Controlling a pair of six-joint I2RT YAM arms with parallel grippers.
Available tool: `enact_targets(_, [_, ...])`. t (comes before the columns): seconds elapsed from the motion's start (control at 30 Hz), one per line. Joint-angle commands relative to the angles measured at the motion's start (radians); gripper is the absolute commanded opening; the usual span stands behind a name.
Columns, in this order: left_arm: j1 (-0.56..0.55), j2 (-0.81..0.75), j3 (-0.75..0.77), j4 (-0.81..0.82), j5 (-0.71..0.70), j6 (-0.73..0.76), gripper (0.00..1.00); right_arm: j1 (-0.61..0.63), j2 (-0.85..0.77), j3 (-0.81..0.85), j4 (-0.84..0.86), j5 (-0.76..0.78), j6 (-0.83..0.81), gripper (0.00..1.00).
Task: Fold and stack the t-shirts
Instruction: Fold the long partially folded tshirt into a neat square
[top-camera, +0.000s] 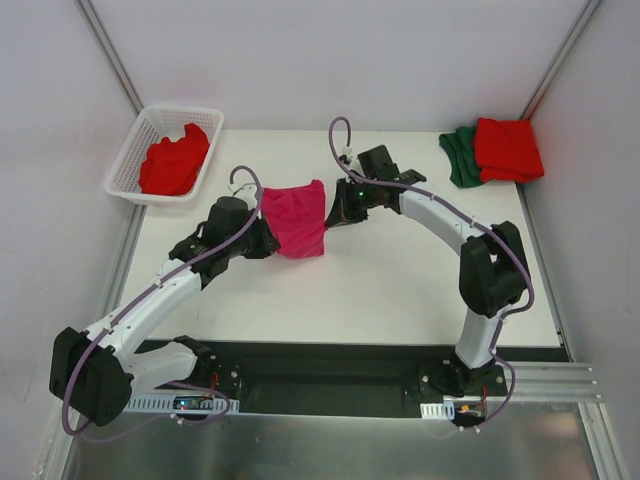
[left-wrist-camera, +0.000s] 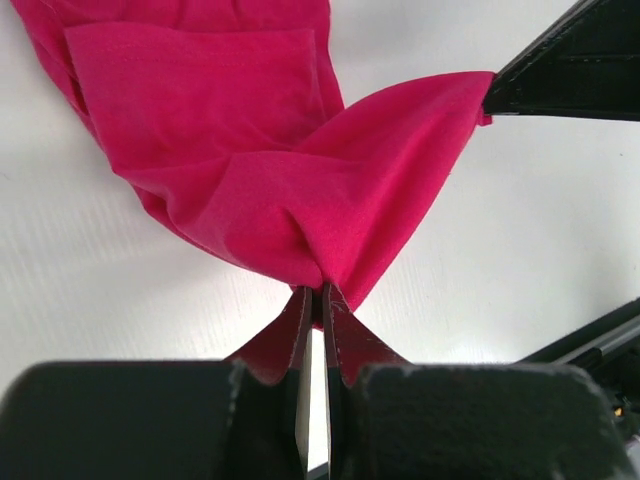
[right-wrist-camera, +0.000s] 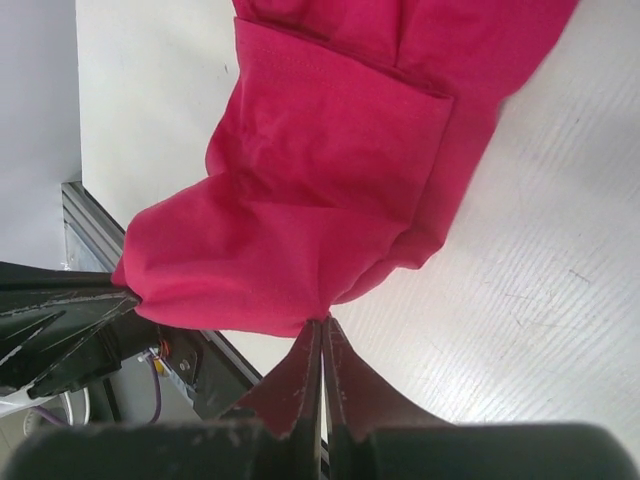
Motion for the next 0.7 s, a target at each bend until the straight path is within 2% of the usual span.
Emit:
enact_targets(0.0, [0.034, 0.015, 0.047, -0.03, -0.044, 0.044, 0.0, -0.039, 0.014, 0.094, 0.007, 0.012, -0.025, 0.01])
enact_targets(0.3, [0.065, 0.075, 0.09, -0.029, -0.077, 0.067, 0.0, -0.067, 0.126, 0.252, 0.009, -0.014, -0.025, 0.01])
enact_targets(0.67, [0.111, 0.155, 0.174, -0.004, -0.107, 0.118, 0.0, -0.096, 0.208, 0.347, 0.024, -0.027, -0.031, 0.01])
